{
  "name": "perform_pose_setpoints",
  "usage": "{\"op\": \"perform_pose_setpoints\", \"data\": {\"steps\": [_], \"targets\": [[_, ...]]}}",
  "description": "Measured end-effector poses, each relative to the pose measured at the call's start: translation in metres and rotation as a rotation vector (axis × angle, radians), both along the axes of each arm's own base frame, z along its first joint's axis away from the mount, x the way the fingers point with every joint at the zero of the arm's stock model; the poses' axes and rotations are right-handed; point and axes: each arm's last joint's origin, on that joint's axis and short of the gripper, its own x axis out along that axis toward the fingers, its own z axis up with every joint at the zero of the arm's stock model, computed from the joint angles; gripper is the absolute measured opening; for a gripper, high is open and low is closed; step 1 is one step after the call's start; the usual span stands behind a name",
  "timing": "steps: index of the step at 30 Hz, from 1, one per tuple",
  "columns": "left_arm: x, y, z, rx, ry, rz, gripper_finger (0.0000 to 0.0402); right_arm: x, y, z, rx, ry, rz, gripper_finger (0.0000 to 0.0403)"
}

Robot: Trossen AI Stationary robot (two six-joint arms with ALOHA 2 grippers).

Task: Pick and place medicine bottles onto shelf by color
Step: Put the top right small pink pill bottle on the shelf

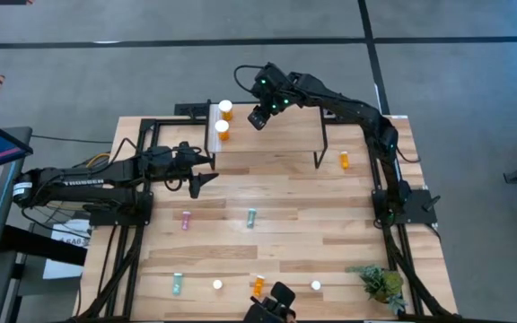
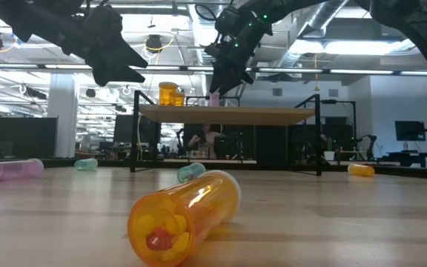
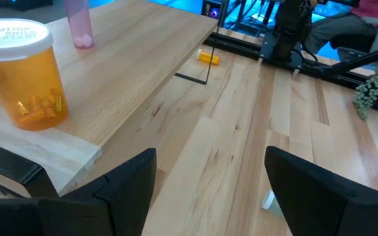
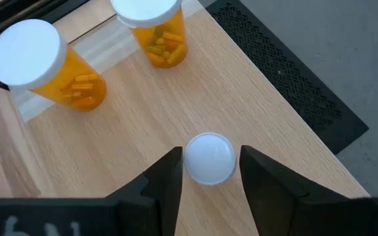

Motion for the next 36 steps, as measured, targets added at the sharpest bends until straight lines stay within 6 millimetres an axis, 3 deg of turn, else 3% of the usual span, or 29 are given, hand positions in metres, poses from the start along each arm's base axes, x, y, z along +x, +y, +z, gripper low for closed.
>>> {"op": "perform_pose_setpoints", "data": {"steps": [14, 26, 36], "targets": [[0.000, 0.000, 0.000, 0.000, 0.000, 0.000, 0.0270, 0.001, -0.001, 0.001, -0.017, -0.017, 0.007, 0.0135], [0.000, 0.000, 0.000, 0.000, 0.000, 0.000, 0.0270, 0.007, -0.004, 0.008, -0.062, -0.095, 0.006, 0.0136], [0.000, 0.000, 0.000, 0.002, 0.002, -0.005, 0.0270, 0.015, -0.013, -0.010, -0.053, -0.084, 0.002, 0.0138]]}}
